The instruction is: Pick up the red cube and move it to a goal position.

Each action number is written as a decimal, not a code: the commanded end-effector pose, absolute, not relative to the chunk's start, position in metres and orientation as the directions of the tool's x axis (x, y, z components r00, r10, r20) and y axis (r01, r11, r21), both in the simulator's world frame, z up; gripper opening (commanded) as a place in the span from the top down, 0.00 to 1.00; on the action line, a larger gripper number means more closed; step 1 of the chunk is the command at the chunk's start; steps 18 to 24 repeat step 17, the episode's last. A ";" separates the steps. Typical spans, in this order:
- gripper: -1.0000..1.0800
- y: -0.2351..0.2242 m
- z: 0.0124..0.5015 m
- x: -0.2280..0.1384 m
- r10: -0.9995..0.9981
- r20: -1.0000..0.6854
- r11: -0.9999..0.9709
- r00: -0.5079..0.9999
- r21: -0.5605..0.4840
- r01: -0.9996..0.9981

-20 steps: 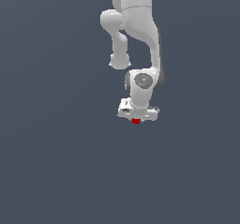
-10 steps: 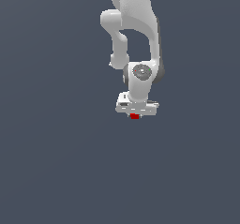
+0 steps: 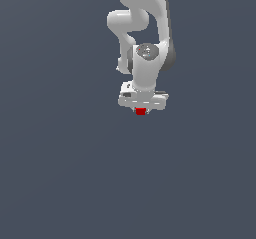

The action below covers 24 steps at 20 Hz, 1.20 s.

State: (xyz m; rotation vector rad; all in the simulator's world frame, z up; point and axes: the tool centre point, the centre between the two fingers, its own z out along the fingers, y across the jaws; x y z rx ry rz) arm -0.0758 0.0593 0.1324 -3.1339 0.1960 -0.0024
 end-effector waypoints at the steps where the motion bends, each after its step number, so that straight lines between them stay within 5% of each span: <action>1: 1.00 0.054 0.154 -0.081 -0.125 0.001 -0.992 0.992 -0.002 -0.125; 12: 1.00 0.039 0.213 -0.094 -0.126 0.000 -0.992 0.992 -0.001 -0.126; 24: 1.00 0.037 0.220 -0.095 -0.126 0.000 -0.992 0.992 0.000 -0.126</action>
